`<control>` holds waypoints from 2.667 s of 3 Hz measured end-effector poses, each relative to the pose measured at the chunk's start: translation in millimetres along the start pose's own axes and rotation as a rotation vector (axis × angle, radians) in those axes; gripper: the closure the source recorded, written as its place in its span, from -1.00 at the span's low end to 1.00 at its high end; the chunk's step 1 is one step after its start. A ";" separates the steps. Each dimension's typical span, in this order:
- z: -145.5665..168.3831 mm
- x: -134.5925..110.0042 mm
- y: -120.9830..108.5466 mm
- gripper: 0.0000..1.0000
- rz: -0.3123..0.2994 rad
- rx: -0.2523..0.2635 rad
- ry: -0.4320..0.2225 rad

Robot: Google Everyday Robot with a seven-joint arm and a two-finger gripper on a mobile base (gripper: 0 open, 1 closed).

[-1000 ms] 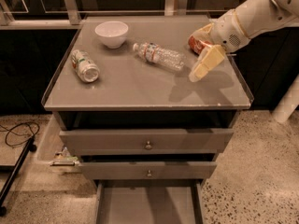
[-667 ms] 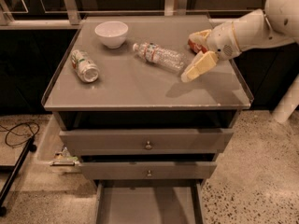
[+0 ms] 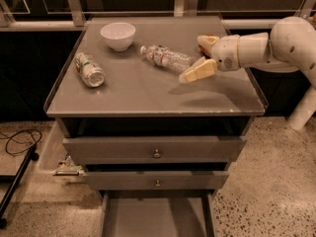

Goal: Place water bottle into bottom drawer

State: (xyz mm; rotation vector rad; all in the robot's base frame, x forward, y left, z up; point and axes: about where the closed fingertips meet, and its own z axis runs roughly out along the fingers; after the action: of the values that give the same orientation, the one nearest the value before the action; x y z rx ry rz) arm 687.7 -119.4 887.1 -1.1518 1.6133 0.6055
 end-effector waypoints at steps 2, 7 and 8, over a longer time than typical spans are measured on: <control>21.6 -24.4 -13.8 -1.00 -0.052 -0.003 0.095; 46.8 23.8 -24.0 -0.61 0.242 -0.107 0.450; 46.8 23.8 -24.0 -0.15 0.242 -0.107 0.450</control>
Offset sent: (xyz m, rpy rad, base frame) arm 0.0391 0.0307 0.0173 -0.2731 0.0782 0.0056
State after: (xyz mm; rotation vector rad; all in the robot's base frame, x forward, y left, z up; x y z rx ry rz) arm 729.3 -100.0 852.2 -1.2417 2.1479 0.6223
